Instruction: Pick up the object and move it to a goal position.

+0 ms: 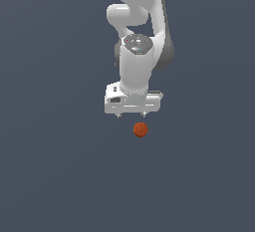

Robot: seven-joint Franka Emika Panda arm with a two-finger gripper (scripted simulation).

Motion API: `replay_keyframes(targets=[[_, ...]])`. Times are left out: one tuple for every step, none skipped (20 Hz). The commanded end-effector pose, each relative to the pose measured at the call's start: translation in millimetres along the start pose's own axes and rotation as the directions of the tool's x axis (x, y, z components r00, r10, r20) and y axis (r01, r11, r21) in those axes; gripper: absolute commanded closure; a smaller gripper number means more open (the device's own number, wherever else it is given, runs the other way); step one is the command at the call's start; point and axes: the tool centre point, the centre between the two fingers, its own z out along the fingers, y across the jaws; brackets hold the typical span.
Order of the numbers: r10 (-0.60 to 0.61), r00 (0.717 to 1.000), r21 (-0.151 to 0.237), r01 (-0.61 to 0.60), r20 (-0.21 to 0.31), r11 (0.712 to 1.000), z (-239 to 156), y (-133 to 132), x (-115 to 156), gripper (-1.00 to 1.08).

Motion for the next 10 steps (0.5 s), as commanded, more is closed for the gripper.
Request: replay_keyframes(targets=[[-0.01,1.0,-0.004,0.01,-0.007,1.0,-1.8,-1.0,2.7,-0.92],[-0.01,1.0,-0.004,0.01,-0.007,1.0,-2.0,-0.6,2.6,-0.92],[-0.009,1.0,-0.004,0.009,-0.006,1.0,-1.7,-0.8,2.4,-0.92],[-0.006,1.0,-0.003,0.006,-0.005,1.0,-1.1,-0.8,2.1,-0.92],[-0.003,1.0,-0.002,0.003,-0.005,1.0,-0.5,-1.2,1.9,-0.92],[0.002,1.0,-0.002,-0.002,-0.004,1.0,0.4,-1.8,1.8,-0.92],[0.007,1.0,-0.001,-0.007,-0.004,1.0,1.5,-2.5,1.8,-0.92],[0.014,1.0,0.0,-0.014,-0.003,1.0,2.8,-3.5,1.8,-0.92],[0.022,1.0,0.001,-0.022,-0.003,1.0,4.4,-4.7,1.8,-0.92],[0.031,1.0,0.002,-0.031,-0.002,1.0,6.2,-6.0,1.7,-0.92]])
